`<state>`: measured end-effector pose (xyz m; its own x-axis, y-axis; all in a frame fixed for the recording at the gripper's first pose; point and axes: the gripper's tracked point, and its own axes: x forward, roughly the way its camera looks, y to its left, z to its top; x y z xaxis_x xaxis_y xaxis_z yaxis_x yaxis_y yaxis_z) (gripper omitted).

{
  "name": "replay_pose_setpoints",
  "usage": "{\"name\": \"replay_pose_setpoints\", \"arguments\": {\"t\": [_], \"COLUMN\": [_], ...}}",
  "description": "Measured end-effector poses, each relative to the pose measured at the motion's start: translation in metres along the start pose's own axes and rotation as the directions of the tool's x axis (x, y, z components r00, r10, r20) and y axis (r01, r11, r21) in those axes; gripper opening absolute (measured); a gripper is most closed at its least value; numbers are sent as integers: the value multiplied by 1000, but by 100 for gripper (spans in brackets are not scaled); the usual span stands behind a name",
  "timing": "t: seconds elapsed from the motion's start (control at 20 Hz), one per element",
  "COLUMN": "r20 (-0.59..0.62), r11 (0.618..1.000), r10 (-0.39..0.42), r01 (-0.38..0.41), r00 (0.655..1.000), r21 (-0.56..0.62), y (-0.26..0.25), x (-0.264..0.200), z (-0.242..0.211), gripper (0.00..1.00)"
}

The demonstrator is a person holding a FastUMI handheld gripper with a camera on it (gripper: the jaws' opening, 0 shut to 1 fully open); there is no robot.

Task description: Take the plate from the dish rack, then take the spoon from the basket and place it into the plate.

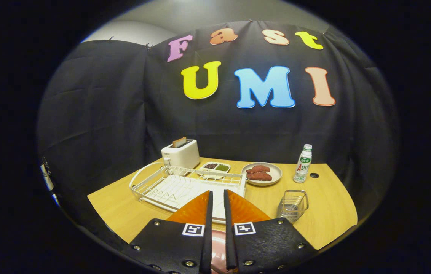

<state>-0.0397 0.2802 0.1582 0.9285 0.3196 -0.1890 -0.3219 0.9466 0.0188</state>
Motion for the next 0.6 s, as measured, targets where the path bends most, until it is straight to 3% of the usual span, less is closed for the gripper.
{"name": "replay_pose_setpoints", "arguments": {"t": [0.3, 0.4, 0.5, 0.6], "r20": [113, 150, 175, 170], "r11": [990, 989, 978, 969], "r10": [-138, -147, -209, -244], "r01": [136, 142, 201, 233], "r00": [984, 978, 962, 955], "r21": [26, 42, 63, 86], "y": [-65, -81, -106, -124], "x": [-29, -35, -47, -48], "z": [48, 55, 56, 50], "gripper": [14, 56, 98, 97]}}
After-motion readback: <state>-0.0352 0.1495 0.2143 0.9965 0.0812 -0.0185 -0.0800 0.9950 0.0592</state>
